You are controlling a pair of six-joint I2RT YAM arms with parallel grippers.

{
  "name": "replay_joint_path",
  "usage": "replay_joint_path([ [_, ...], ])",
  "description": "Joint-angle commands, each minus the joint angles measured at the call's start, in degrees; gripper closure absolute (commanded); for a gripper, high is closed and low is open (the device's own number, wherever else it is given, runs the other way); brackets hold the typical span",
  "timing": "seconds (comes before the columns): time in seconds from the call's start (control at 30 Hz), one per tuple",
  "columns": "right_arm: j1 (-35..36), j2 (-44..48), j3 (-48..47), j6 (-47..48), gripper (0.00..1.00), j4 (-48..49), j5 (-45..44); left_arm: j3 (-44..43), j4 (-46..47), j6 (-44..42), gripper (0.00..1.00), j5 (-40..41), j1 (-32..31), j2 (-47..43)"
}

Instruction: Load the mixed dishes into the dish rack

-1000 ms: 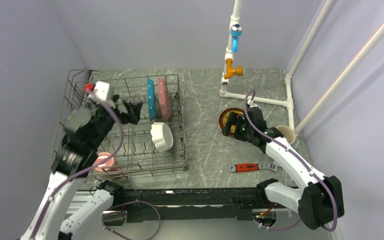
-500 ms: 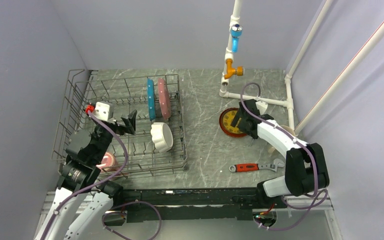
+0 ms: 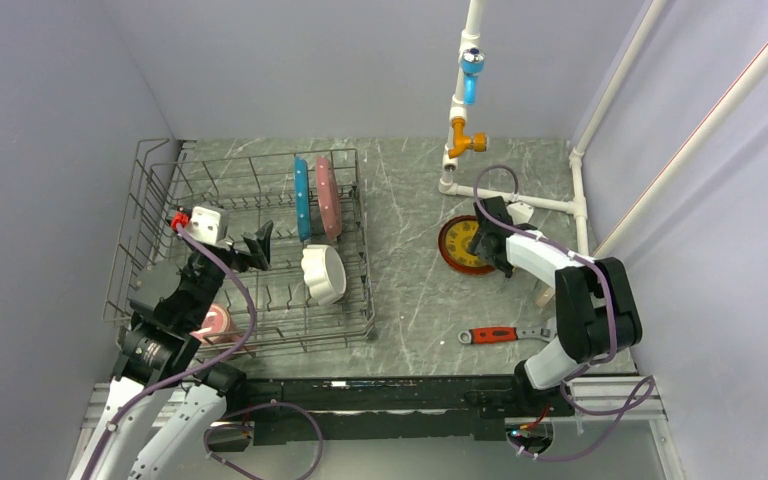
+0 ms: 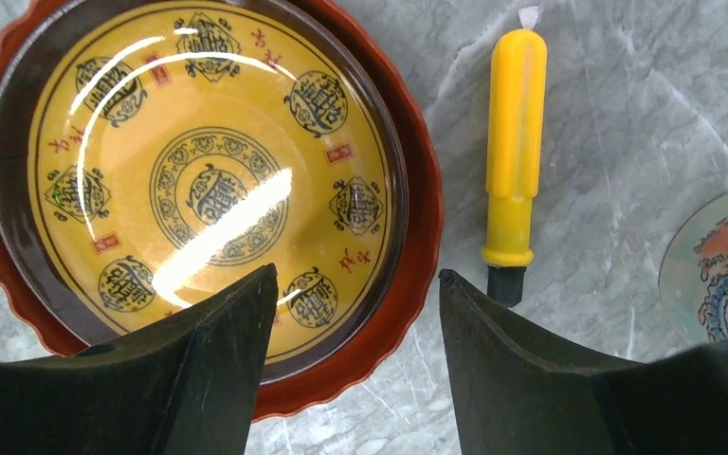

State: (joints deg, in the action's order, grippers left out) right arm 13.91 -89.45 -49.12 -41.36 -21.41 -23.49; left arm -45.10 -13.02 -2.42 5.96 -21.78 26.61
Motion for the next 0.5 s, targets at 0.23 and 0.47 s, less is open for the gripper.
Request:
replay_joint_path([
  [0.23, -0.8, 2.3, -1.7, 1.0, 0.4, 3.1, -1.8, 0.1, 1.6, -0.8, 0.01, -1.8, 0.2, 0.7],
  [0.47, -1.1, 1.4, -1.1, 1.2, 0.44, 5.2, -1.7, 0.2, 1.6, -0.8, 0.01, -1.8, 0.2, 0.7],
])
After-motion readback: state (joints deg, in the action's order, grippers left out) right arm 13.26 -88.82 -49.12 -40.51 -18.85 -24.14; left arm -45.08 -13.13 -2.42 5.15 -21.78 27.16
